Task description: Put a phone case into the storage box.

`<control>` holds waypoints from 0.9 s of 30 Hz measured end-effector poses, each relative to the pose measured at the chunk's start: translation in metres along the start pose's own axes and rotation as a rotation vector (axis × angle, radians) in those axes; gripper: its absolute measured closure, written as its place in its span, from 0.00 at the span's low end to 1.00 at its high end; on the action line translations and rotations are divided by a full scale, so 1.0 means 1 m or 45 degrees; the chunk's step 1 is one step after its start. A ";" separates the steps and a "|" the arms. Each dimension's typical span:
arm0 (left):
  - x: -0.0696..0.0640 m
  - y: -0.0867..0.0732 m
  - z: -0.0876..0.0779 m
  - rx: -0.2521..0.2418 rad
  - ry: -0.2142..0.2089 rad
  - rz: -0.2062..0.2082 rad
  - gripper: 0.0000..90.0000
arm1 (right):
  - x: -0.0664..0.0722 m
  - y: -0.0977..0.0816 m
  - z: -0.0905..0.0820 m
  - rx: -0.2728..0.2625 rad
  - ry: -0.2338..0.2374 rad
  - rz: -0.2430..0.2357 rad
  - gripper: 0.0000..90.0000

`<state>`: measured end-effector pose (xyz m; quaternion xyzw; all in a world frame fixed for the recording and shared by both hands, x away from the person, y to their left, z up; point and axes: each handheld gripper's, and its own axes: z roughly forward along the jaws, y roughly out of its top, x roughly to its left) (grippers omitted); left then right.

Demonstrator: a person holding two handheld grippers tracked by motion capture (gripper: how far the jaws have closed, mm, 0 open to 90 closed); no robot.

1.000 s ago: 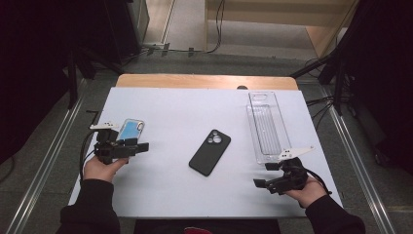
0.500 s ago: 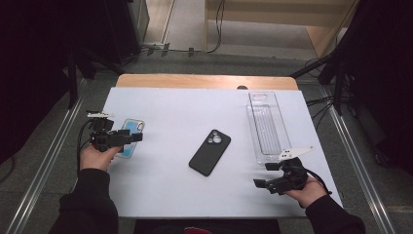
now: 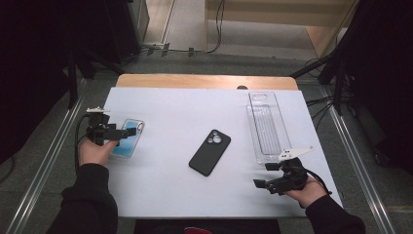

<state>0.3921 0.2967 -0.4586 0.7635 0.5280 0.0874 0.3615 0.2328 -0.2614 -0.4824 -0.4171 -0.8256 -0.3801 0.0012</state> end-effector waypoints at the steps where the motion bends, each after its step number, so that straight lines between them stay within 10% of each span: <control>1: 0.000 -0.001 0.003 0.011 0.006 0.009 0.01 | 0.000 0.000 0.000 0.001 0.000 -0.001 0.15; 27: 0.002 -0.012 0.030 0.083 0.081 0.029 0.01 | 0.000 0.000 0.001 0.004 -0.004 -0.003 0.15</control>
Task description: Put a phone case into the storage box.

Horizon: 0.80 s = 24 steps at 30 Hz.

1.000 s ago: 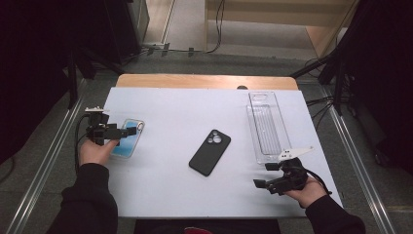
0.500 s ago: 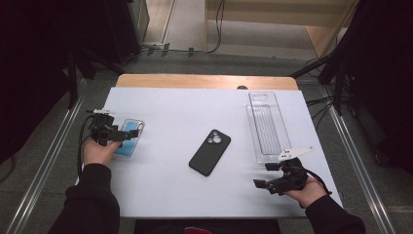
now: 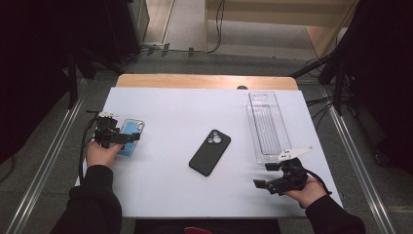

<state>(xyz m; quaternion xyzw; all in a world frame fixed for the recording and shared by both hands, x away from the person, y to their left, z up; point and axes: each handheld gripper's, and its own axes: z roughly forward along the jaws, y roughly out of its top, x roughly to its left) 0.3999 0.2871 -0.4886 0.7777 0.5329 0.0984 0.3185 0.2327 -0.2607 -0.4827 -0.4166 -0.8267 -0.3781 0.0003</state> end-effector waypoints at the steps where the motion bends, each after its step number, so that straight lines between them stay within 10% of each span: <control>1: -0.002 0.000 0.001 0.004 0.019 0.007 0.01 | 0.000 0.000 0.000 0.000 0.001 -0.003 0.15; 18: -0.021 -0.008 0.010 -0.003 0.241 0.150 0.06 | 0.000 0.000 0.001 0.010 -0.006 -0.014 0.15; 24: -0.021 -0.010 0.007 -0.033 0.264 0.128 0.12 | 0.000 0.000 0.001 0.008 -0.008 -0.012 0.15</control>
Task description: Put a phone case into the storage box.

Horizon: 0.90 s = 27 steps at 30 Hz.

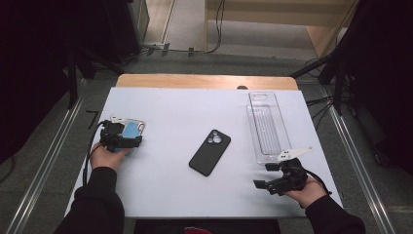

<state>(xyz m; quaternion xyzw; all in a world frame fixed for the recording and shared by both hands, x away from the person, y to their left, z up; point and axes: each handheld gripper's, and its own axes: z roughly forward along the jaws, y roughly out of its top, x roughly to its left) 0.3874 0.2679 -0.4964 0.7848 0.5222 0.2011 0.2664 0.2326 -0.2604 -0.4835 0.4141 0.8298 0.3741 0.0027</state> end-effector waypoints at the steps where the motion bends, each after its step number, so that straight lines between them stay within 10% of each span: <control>1: 0.000 0.000 -0.001 0.003 0.007 -0.002 0.14 | 0.000 0.000 0.000 0.001 0.000 0.000 0.15; 14: 0.002 0.000 -0.003 -0.010 -0.003 -0.011 0.19 | 0.000 0.000 -0.001 0.001 -0.002 -0.003 0.15; 27: 0.000 0.013 -0.027 -0.095 -0.138 -0.073 0.19 | 0.000 0.000 -0.001 -0.003 -0.002 -0.003 0.15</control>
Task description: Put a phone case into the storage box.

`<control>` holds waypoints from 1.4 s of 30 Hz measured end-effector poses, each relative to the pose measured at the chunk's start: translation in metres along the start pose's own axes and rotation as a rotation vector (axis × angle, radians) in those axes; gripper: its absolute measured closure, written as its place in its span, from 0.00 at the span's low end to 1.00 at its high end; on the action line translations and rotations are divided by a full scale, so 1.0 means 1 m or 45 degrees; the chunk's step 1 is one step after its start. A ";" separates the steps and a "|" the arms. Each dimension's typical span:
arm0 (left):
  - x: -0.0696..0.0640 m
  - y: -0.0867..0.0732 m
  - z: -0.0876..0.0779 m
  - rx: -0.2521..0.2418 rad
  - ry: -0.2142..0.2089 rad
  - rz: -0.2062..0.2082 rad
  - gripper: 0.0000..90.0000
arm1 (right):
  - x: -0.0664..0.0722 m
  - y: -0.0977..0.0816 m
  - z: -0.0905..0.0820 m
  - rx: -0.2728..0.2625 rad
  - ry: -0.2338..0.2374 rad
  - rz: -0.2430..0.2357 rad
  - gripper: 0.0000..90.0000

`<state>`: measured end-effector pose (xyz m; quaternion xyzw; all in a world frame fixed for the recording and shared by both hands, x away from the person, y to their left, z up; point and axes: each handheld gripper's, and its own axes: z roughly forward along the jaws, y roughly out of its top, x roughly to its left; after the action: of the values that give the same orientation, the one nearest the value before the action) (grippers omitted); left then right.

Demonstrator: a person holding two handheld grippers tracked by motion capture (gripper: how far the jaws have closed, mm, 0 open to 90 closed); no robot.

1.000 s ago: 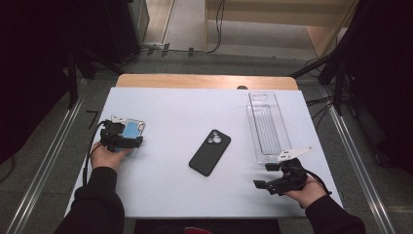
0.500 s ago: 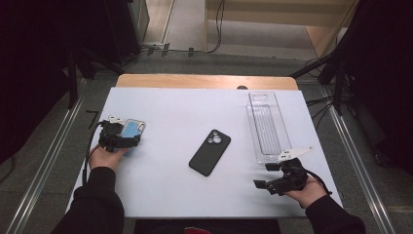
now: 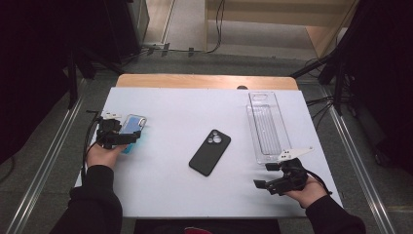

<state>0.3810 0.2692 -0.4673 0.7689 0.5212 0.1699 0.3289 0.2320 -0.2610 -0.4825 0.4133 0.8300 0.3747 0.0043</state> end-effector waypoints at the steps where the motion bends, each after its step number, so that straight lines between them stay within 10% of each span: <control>1: 0.000 0.000 0.000 0.000 0.000 0.000 0.19 | 0.000 0.000 0.000 0.000 0.000 0.000 0.15; 25: -0.064 0.013 -0.020 0.033 -0.346 0.073 0.19 | 0.000 0.002 -0.002 -0.044 0.000 0.029 0.15; 42: -0.104 0.011 -0.023 0.010 -0.442 0.122 0.19 | 0.006 0.013 -0.005 -0.108 0.006 0.109 0.15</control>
<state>0.3332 0.1791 -0.4341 0.8118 0.4201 0.0480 0.4026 0.2348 -0.2552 -0.4688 0.4471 0.7948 0.4104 0.0038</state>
